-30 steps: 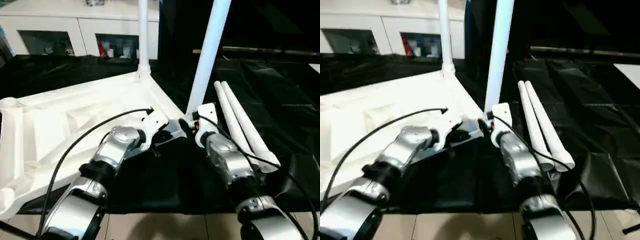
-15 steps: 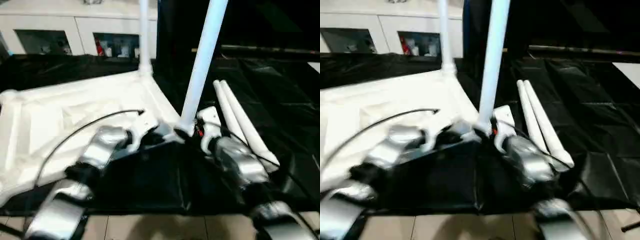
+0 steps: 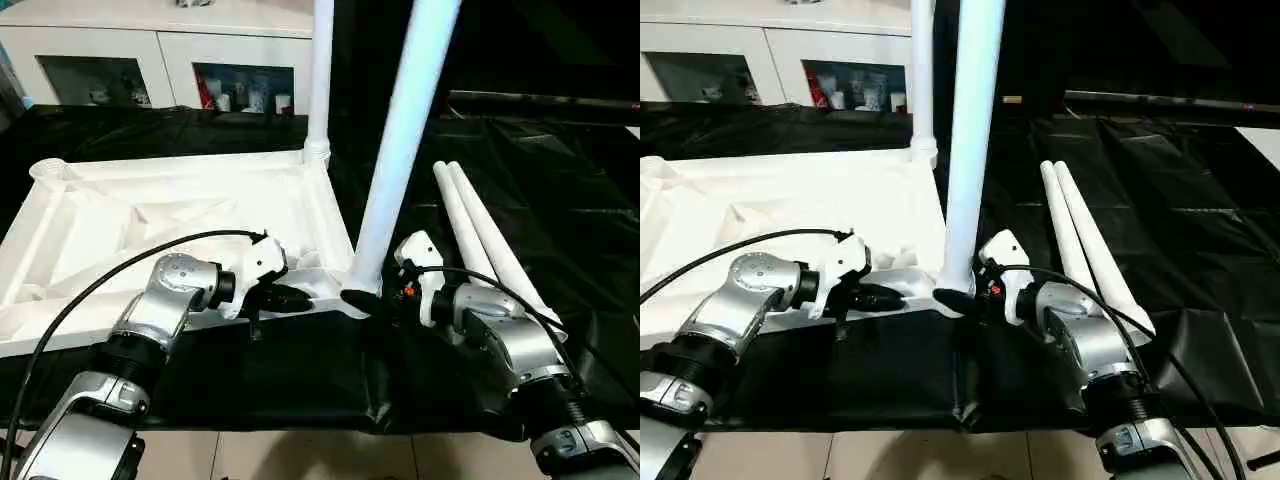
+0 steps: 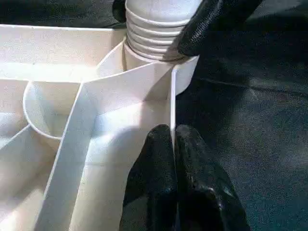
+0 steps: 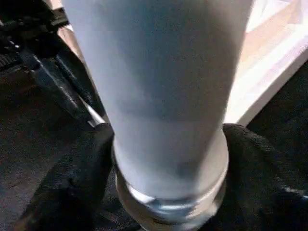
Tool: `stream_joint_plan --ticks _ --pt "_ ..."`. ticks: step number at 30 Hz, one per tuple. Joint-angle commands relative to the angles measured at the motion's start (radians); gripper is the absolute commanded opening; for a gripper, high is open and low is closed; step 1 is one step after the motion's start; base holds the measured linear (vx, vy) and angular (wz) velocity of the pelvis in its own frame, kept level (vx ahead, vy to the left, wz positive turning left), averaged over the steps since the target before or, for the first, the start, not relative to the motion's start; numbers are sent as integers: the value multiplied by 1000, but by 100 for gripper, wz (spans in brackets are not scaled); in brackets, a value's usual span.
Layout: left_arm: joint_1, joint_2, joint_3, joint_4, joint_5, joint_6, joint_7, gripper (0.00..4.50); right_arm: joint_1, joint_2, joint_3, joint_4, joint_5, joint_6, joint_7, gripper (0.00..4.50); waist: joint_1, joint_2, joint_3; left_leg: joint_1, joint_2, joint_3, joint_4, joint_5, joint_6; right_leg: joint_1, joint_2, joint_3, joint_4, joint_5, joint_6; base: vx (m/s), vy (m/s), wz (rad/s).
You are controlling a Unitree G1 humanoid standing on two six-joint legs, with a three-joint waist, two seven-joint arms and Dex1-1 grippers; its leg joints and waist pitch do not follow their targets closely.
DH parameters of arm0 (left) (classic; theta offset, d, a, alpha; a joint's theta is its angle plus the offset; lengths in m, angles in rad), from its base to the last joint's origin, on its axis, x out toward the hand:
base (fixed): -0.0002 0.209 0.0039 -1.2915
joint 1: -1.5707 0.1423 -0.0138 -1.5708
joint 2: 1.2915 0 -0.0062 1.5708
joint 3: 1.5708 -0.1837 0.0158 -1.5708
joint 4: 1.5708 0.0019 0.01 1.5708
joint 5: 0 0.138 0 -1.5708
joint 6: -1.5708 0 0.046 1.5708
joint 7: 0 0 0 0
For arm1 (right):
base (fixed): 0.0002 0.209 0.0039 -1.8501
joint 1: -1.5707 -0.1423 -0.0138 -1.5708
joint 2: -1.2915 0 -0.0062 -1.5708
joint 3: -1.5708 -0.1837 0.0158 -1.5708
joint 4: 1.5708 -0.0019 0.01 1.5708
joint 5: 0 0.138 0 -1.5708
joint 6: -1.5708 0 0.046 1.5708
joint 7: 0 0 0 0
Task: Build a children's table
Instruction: Rotate leg to tighten
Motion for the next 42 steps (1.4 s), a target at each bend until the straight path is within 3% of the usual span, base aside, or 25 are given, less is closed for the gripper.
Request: stream_joint_plan --ticks 1,9,14,18,20,24,26,29,30,32,33,34,38,42 --pt "22 -14 11 -23 -56 -13 -36 0 14 -8 11 -32 3 14 21 306 1 -9 -55 -16 -12 18 -67 -133 63 67 -37 46 -67 -211 -191 0 0 0" --pt "28 -23 10 -25 -46 -4 -14 0 26 17 2 -20 -9 40 -32 278 1 -9 -54 -16 -13 17 -68 -132 60 66 -37 46 -68 -227 -180 0 0 0" --pt "-17 -82 17 45 10 4 157 0 9 97 -52 64 -42 56 -258 276 -3 -8 -50 -11 -15 17 -72 -171 25 60 -37 44 -82 -329 -142 0 0 0" --pt "-74 -174 19 106 48 54 329 0 -39 183 -109 160 -66 67 -493 276 -7 -7 -49 -12 -19 15 -73 -185 15 57 -36 45 -88 -378 -123 0 0 0" --pt "-101 -216 21 135 61 75 405 0 -65 216 -127 195 -70 67 -574 275 -7 -5 -49 -8 -21 17 -70 -191 15 53 -35 46 -93 -391 -116 0 0 0" --pt "-151 -300 14 192 85 86 516 0 -128 286 -153 281 -92 38 -746 275 -4 -7 -55 -15 -24 15 -70 -151 19 60 -34 46 -86 -339 -113 0 0 0" --pt "-156 -311 11 198 90 78 522 0 -139 295 -152 298 -96 25 -757 275 -3 -3 -57 -17 -24 15 -69 -136 27 61 -33 47 -80 -284 -125 0 0 0" --pt "-150 -314 7 192 91 66 503 0 -152 302 -159 313 -89 -15 -723 275 -4 -5 -55 -18 -24 17 -68 -153 40 63 -33 46 -80 -260 -145 0 0 0" --pt "-144 -307 7 185 89 64 489 0 -152 297 -160 307 -87 -26 -709 331 -4 -5 -55 -18 -24 16 -69 -157 42 63 -33 46 -81 -267 -144 0 0 0" --pt "-131 -289 8 175 83 48 457 0 -153 286 -161 296 -77 -45 -663 345 -4 -6 -55 -18 -24 16 -69 -166 49 63 -34 45 -83 -284 -142 0 0 0" --pt "-126 -282 7 170 80 43 442 0 -152 281 -161 289 -72 -45 -644 351 -4 -13 -56 -19 -24 17 -68 -163 53 65 -33 45 -82 -283 -142 0 0 0" --pt "-116 -265 8 163 74 33 416 0 -150 266 -154 276 -68 -51 -599 351 -2 -9 -56 -20 -22 15 -69 -153 60 65 -36 46 -79 -268 -149 0 0 0" --pt "-71 -195 16 121 38 -18 292 0 -122 179 -112 196 -51 -34 -420 376 -2 -12 -57 -23 -22 16 -66 -134 85 71 -35 46 -76 -228 -163 0 0 0" --pt "-36 -141 24 75 -3 -28 173 0 -89 105 -80 120 -30 -12 -268 376 -2 -9 -56 -19 -16 18 -67 -111 92 66 -35 48 -71 -196 -187 0 0 0"
